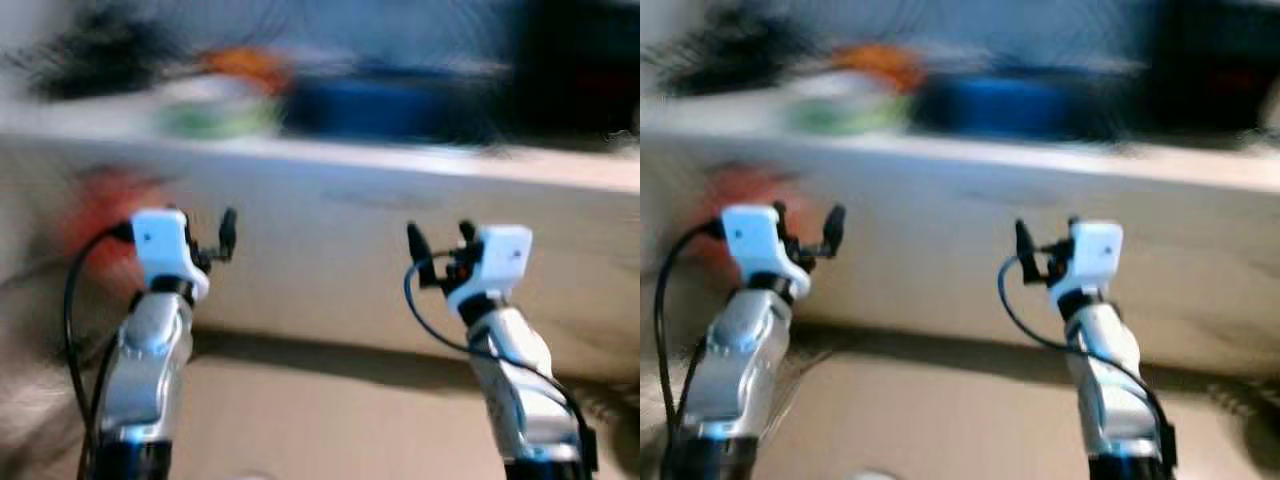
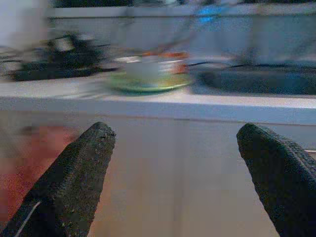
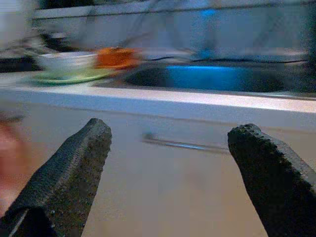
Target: Kitchen organization
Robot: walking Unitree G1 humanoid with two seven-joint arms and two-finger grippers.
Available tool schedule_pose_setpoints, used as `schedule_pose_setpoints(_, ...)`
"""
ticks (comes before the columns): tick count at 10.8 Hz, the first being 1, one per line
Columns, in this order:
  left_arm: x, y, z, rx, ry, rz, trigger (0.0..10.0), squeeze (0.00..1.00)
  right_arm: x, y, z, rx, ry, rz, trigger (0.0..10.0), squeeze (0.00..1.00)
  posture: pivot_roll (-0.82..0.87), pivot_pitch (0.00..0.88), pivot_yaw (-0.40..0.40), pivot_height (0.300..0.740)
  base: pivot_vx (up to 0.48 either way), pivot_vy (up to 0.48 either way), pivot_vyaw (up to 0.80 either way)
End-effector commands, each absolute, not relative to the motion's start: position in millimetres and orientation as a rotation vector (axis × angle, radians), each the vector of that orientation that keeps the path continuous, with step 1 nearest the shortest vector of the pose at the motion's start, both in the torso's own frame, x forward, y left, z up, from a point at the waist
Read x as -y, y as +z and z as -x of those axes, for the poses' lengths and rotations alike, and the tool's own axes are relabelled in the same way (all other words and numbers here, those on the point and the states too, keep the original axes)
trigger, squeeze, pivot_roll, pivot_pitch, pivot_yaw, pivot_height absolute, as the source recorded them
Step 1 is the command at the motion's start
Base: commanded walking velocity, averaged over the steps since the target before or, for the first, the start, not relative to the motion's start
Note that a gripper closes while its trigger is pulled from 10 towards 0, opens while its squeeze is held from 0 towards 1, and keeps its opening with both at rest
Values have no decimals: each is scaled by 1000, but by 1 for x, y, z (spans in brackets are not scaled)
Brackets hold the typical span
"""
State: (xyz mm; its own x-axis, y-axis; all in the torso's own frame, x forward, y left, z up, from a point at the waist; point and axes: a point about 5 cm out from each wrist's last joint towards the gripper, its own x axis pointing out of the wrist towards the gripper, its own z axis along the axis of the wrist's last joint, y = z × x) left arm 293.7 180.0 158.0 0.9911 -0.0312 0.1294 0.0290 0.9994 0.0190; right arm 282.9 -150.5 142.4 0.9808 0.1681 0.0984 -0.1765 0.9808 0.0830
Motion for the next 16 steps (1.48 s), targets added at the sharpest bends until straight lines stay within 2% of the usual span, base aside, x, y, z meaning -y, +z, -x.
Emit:
schedule_pose_setpoints(1, -180, 165, -296, 155, -43, -22, 10000, 0, 142, 157, -287, 148, 217, -88, 10000, 0, 60, 0, -27, 740, 480, 0, 0)
schedule_pose_setpoints(5, -176, 162, -297, 146, -69, -18, 10000, 0, 142, 157, -288, 146, 219, -82, 10000, 0, 62, 0, -33, 740, 474, 0, 0)
schedule_pose_setpoints(16, -175, 158, -297, 136, -67, -23, 10000, 0, 142, 152, -287, 129, 210, -108, 10000, 0, 61, 0, -26, 740, 0, 0, 0)
